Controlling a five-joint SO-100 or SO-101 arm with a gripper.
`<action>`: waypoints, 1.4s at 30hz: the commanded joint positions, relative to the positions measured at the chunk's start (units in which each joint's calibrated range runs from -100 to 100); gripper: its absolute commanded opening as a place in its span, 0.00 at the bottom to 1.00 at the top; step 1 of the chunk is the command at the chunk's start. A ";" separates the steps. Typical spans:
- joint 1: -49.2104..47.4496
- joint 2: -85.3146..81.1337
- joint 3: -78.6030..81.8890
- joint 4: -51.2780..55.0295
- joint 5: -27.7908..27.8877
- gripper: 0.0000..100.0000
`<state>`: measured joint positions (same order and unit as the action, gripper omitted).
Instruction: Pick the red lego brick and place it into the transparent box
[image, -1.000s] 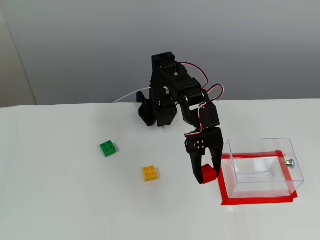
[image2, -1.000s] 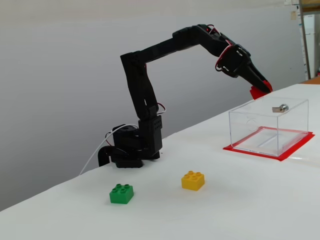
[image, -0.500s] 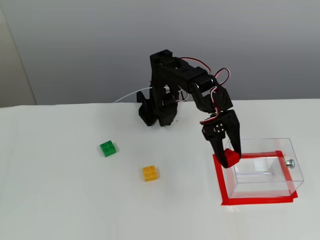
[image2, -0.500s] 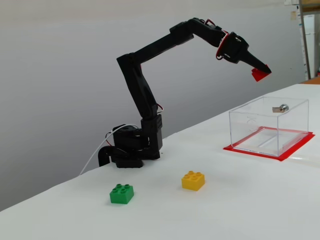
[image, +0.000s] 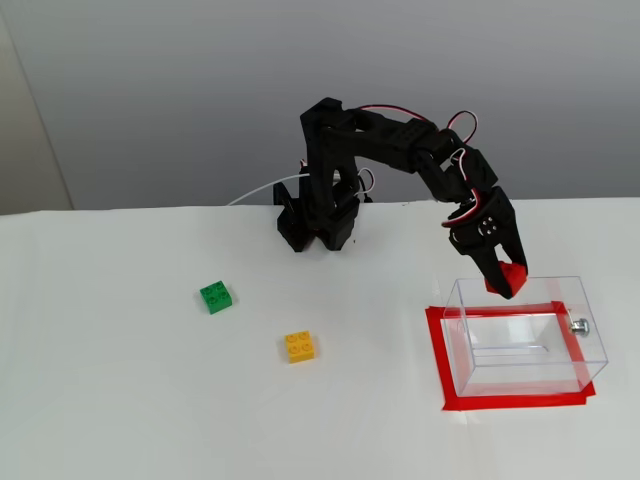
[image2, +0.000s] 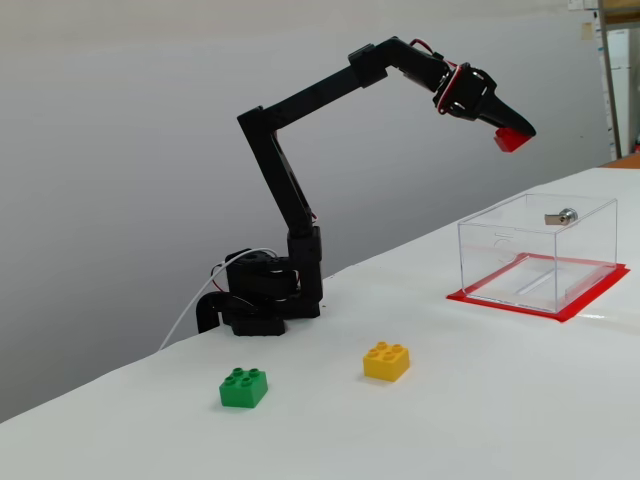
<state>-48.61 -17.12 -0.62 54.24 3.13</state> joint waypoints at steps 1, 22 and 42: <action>-2.29 0.54 -1.19 -0.54 -0.10 0.02; -6.58 20.22 -15.48 -0.37 -0.15 0.02; -6.44 20.56 -14.84 -0.11 -0.15 0.26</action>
<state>-55.24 3.59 -13.06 53.90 3.13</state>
